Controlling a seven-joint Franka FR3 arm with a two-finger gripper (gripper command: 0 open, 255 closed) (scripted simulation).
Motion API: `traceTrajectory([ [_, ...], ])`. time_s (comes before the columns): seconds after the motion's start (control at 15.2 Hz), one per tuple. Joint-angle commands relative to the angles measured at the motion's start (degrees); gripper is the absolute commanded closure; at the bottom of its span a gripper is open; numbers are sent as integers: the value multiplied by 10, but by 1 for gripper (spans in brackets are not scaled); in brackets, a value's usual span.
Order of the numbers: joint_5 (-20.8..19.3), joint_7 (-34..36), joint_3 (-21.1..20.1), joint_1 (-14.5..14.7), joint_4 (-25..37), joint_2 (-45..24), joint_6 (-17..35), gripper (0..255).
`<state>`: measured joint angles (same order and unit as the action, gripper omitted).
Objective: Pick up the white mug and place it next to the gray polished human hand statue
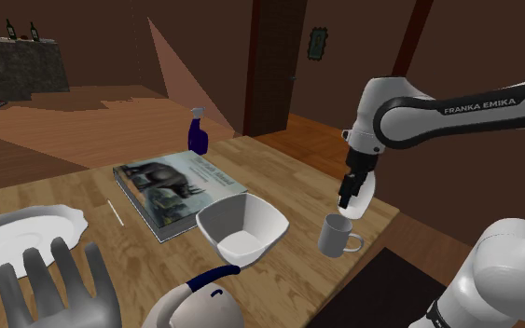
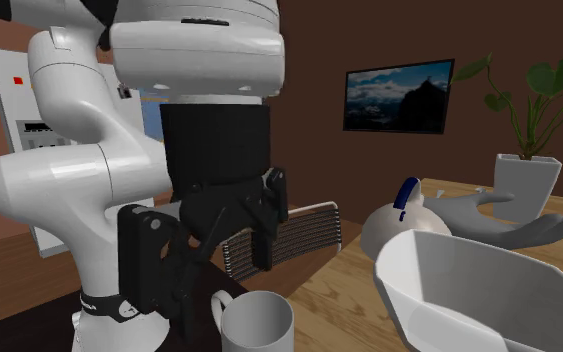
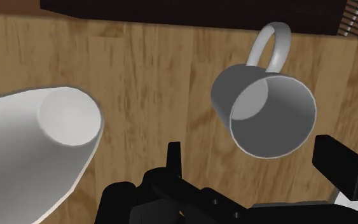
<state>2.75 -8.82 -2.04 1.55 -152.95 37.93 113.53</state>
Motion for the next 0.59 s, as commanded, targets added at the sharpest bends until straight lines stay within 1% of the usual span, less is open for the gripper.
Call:
traceTrajectory([
  [0.0, -5, -3, -8, 5, -28, -18, 43, 0],
  [0.07, -8, -6, -11, 6, -39, -31, 64, 0],
  [0.53, -9, -6, -14, 6, -74, -63, 130, 0],
])
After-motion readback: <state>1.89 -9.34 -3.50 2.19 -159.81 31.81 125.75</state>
